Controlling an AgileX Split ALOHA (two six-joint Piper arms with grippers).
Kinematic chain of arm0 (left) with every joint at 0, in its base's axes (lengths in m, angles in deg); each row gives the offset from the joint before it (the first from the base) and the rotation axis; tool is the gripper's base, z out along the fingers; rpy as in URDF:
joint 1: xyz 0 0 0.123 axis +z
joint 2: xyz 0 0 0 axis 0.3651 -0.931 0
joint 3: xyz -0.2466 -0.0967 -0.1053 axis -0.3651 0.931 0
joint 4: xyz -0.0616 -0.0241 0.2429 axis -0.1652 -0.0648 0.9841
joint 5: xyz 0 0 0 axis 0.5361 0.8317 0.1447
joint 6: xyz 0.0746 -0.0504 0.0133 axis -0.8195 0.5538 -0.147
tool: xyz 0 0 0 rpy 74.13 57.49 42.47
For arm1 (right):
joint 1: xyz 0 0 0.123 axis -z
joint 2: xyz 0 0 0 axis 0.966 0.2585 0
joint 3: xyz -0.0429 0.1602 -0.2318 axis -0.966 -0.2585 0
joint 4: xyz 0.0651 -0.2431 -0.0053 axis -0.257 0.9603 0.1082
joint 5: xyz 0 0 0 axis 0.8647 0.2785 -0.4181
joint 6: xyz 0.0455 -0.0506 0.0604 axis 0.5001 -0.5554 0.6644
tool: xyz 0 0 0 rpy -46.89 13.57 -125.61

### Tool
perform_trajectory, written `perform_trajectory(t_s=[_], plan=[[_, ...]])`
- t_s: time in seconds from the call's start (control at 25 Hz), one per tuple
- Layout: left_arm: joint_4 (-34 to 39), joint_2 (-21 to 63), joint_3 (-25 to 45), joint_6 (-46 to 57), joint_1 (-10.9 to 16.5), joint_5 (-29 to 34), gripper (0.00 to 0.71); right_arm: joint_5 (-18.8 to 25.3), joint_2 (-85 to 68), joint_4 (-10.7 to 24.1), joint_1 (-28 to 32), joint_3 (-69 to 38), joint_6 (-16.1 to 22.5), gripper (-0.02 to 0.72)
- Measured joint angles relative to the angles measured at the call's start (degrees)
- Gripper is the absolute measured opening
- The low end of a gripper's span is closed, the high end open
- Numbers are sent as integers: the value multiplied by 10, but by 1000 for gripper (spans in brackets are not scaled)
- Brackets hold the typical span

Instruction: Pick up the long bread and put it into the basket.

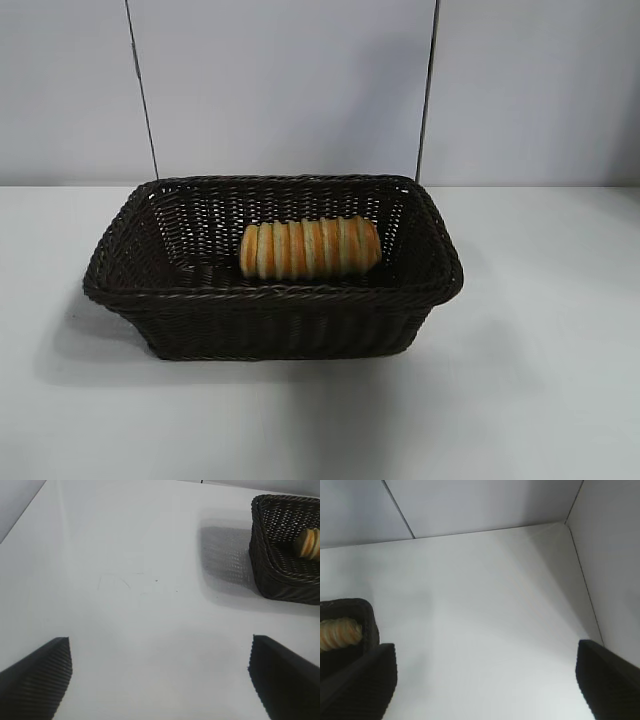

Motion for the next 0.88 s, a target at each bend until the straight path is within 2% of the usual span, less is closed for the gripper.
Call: perform_trajectory(t_s=[0.16, 0.52, 0.88], plan=[[0, 0, 0, 0, 0, 0, 695, 1, -99, 20, 0, -44, 18, 695], [0, 0, 0, 0, 0, 0, 695, -16, -291, 20, -5, -151, 20, 695], [0, 0, 0, 0, 0, 0, 695, 1, -421, 20, -5, -277, 20, 695]])
